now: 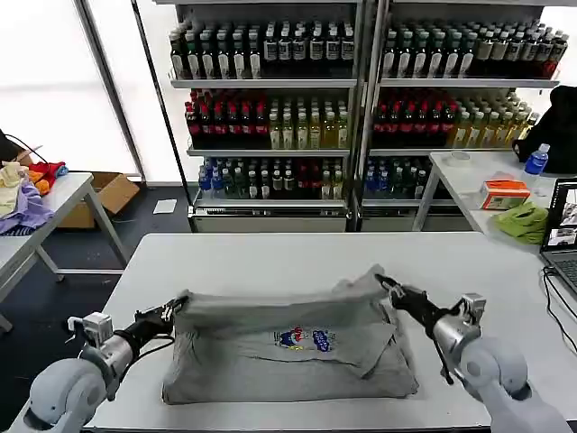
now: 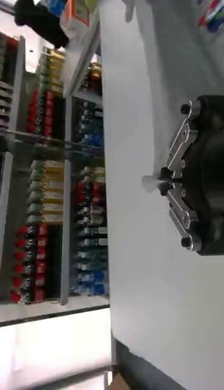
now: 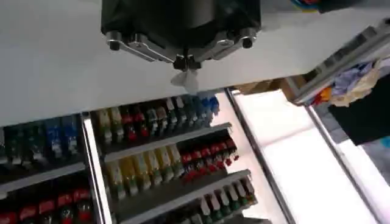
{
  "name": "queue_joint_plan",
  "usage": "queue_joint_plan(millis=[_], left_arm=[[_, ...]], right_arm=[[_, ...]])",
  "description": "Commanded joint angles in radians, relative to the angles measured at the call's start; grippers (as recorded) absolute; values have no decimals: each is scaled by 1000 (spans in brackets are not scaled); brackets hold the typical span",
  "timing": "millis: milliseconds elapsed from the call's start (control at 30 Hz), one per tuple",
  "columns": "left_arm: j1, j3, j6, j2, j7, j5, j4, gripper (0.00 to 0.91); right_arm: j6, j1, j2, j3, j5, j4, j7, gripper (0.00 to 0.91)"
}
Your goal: Fold and organize the clothes.
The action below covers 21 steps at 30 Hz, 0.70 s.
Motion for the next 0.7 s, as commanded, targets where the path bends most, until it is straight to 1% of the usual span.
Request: queue_joint_plan(millis=[33,67,133,200,233,267,300,400,467,567,600,633,667,700], left_arm=[[257,-50,-18,-26,1,73,-101,30],[266,-48,-25,-31,7,86,-103,30],[281,-50,-15,-39,13,107,-113,30],[287,-55,-7,-43,12,109,-119,30],[288,-61,10,-44,12,130,-124,494],[287,-71,23,-47,10,138,-127,907],[286,-76,24,-48,8,137,-131,907],[287,-118,40,-51,0,131,-153,907],[291,-160,41,-53,-9,133,-168,907],[309,-211,43,-58,-20,140,-191,907],[313,-226,41,-63,-27,140,-205,907],[314,-237,39,-66,-31,140,-208,907],[315,-252,38,-77,-42,136,-219,907],[317,-256,38,-86,-51,132,-228,907]], right_arm=[[6,-266,10,65,-133,105,-12,0],[10,-267,12,63,-146,101,-15,0],[6,-261,16,60,-178,90,1,0],[22,-259,9,58,-213,82,-3,0],[18,-258,8,61,-230,83,-9,81],[28,-261,4,65,-242,88,-24,605],[43,-262,3,73,-250,96,-47,907],[100,-261,10,111,-312,114,-84,907],[145,-261,12,138,-337,124,-89,907],[215,-268,15,201,-310,142,-84,907],[227,-268,18,213,-307,142,-82,907],[244,-268,26,236,-301,141,-85,907],[277,-268,39,270,-296,137,-89,907],[289,-270,47,293,-283,136,-93,907]])
